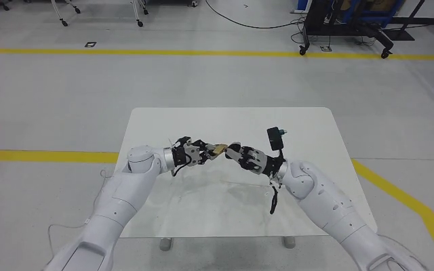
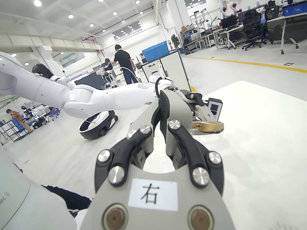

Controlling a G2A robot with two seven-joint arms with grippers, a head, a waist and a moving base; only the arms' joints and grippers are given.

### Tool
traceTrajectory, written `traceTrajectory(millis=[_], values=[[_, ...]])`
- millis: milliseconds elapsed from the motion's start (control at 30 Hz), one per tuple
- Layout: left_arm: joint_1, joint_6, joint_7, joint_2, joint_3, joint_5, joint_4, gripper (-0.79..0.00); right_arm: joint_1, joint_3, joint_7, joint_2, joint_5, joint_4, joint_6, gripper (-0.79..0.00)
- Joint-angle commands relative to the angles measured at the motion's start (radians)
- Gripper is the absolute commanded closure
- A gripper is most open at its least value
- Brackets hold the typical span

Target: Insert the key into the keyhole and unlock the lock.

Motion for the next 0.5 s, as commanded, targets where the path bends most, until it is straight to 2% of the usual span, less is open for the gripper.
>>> traceTrajectory(millis=[0,467], values=[[0.002,-0.011,-0.022,0.001,0.001,0.004,-0.006,0.0,0.007,-0.015,-0.005,0.002,0.011,0.01,0.0,0.0],[0.015,-0.072,-0.047,0.006,-0.015,0.008,-0.027,0.0,0.054,-0.12,-0.031,-0.001,0.135,0.056,0.0,0.0]])
